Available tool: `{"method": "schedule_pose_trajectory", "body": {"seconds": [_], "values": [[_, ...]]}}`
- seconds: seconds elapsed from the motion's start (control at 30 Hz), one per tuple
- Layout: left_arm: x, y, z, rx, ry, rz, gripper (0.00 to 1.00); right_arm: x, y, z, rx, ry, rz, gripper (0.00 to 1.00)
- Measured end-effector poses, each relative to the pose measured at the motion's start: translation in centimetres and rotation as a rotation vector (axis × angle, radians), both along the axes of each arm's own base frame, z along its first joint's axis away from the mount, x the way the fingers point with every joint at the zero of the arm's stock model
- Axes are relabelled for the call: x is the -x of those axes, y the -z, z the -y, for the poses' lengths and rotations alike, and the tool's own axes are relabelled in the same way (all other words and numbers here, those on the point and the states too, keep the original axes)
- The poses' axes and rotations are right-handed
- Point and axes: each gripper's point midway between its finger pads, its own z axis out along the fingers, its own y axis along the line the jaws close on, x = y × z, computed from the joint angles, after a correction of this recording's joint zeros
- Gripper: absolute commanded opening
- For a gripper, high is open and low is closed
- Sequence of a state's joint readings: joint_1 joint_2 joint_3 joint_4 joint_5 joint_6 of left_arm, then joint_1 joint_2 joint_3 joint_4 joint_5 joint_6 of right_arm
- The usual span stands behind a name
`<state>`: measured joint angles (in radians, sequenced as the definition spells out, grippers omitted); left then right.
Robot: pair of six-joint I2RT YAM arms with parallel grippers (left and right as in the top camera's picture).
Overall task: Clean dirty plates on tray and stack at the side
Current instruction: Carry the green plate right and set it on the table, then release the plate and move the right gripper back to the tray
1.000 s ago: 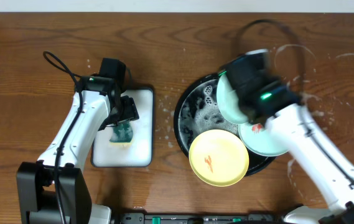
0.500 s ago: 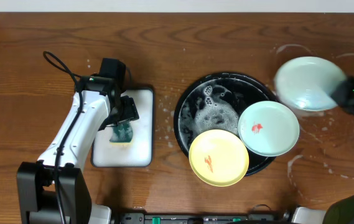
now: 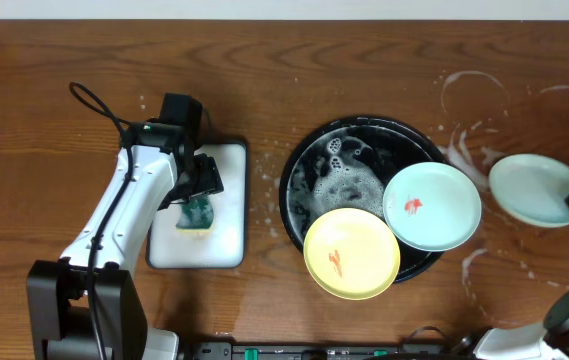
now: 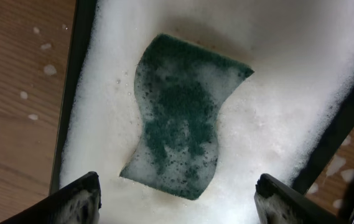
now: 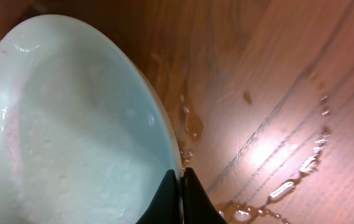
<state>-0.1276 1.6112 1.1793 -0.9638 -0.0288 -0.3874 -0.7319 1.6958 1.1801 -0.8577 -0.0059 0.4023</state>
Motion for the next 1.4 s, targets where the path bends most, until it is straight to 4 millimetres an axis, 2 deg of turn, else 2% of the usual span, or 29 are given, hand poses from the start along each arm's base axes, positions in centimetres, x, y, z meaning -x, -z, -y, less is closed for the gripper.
{"method": "schedule_pose_trajectory", "body": {"seconds": [0.03,0.07,0.13,0.27,0.33,0.43,0.53,0.6,0.67,0.73,0.83,0.97,1.07,1.27,1.3,1.4], "values": [[0.0,0.0,0.0,0.000,0.000,0.000,0.80,0.2,0.5,-0.2,-0.010,0.000,-0.008,0.32],[0.0,0.0,0.0,0.000,0.000,0.000,0.80,0.2,1.0,-0.5,-0.026,0.004,-0.012,0.46],[0.0,0.0,0.0,0.000,0.000,0.000,0.81,-0.2,1.1,-0.7,-0.042,-0.012,0.011,0.57],[0.0,0.0,0.0,0.000,0.000,0.000,0.80,-1.3,0.2,-1.6,-0.073,-0.053,0.079,0.60],[0.0,0.0,0.0,0.000,0.000,0.000,0.80,-2.1,-1.1,-2.2,-0.079,-0.089,0.140,0.58],[0.0,0.0,0.0,0.000,0.001,0.000,0.81,-3.2,-4.2,-3.9,-0.073,-0.181,0.243,0.57],[0.0,0.0,0.0,0.000,0.000,0.000,0.80,-3.8,-7.6,-8.0,-0.074,-0.325,0.309,0.55],[0.0,0.0,0.0,0.000,0.000,0.000,0.80,-3.5,-8.6,-10.8,-0.088,-0.406,0.303,0.55],[0.0,0.0,0.0,0.000,0.000,0.000,0.80,-2.9,-8.8,-13.3,-0.105,-0.481,0.265,0.53],[0.0,0.0,0.0,0.000,0.000,0.000,0.80,-2.4,-8.3,-15.2,-0.106,-0.543,0.199,0.52],[0.0,0.0,0.0,0.000,0.000,0.000,0.80,-1.9,-6.9,-16.5,-0.064,-0.604,0.117,0.49],[0.0,0.0,0.0,0.000,0.000,0.000,0.80,-1.3,-3.8,-16.5,0.029,-0.605,0.030,0.52],[0.0,0.0,0.0,0.000,0.000,0.000,0.80,-0.9,-1.5,-15.7,0.081,-0.572,0.006,0.47],[0.0,0.0,0.0,0.000,0.000,0.000,0.81,-0.9,2.2,-15.2,0.129,-0.528,0.047,0.26],[0.0,0.0,0.0,0.000,0.000,0.000,0.80,-0.8,2.6,-15.2,0.128,-0.527,0.050,0.17],[0.0,0.0,0.0,0.000,0.000,0.000,0.81,-0.4,3.5,-15.7,0.103,-0.531,0.056,0.01]]}}
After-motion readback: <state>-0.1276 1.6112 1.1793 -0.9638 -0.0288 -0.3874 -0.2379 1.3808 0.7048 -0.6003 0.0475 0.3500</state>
